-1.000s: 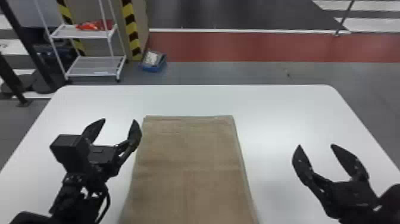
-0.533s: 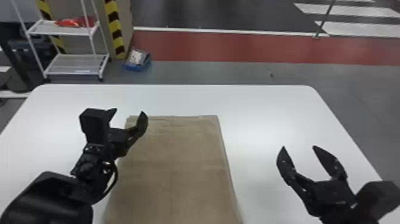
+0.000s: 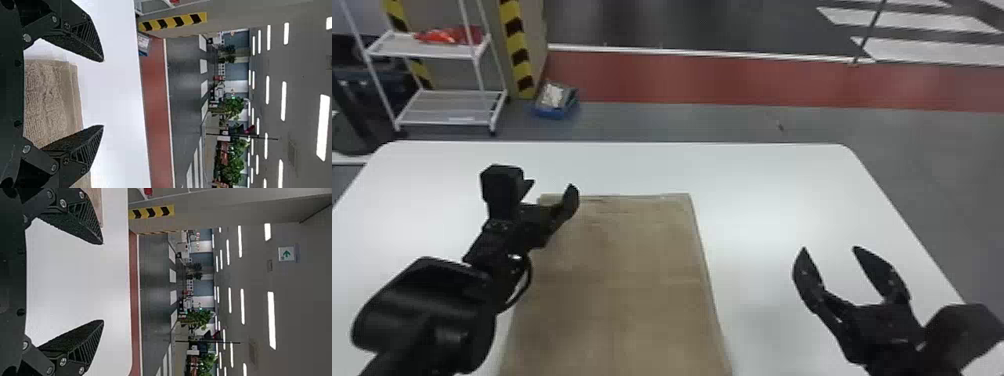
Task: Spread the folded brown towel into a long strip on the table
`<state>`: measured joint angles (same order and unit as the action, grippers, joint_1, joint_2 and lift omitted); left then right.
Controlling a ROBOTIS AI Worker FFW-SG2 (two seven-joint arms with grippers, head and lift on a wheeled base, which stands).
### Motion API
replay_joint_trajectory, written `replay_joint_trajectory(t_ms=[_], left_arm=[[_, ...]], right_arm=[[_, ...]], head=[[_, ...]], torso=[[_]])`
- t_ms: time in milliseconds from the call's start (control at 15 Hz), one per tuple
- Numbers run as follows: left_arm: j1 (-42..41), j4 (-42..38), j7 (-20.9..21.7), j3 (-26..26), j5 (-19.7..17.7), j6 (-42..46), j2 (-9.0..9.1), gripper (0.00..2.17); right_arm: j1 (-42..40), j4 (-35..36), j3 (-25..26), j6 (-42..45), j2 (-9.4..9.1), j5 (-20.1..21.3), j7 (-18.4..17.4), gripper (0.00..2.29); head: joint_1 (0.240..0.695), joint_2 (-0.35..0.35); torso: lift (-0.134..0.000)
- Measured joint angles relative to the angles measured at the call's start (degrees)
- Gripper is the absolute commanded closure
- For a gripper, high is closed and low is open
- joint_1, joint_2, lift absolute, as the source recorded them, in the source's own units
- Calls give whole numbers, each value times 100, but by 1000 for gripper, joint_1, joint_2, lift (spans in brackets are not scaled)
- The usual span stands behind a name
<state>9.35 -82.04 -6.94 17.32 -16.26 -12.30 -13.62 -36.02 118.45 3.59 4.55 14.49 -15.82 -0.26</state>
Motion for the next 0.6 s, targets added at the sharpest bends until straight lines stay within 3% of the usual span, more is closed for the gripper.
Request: replay_joint_trajectory(t_ms=[400, 467, 600], left_arm=[[277, 419, 78, 8, -2, -119, 16, 340], [293, 478, 94, 13, 25, -120, 17, 454], [329, 570, 96, 15, 64, -120, 16, 458]], right_arm=[[23, -33, -25, 6, 1, 0, 0, 188], [24, -39, -26, 6, 1, 0, 0, 188], [26, -48, -31, 6, 1, 0, 0, 188]], head=[[695, -92], [695, -91], [695, -87]], torso=[[-123], [-123], [-123]])
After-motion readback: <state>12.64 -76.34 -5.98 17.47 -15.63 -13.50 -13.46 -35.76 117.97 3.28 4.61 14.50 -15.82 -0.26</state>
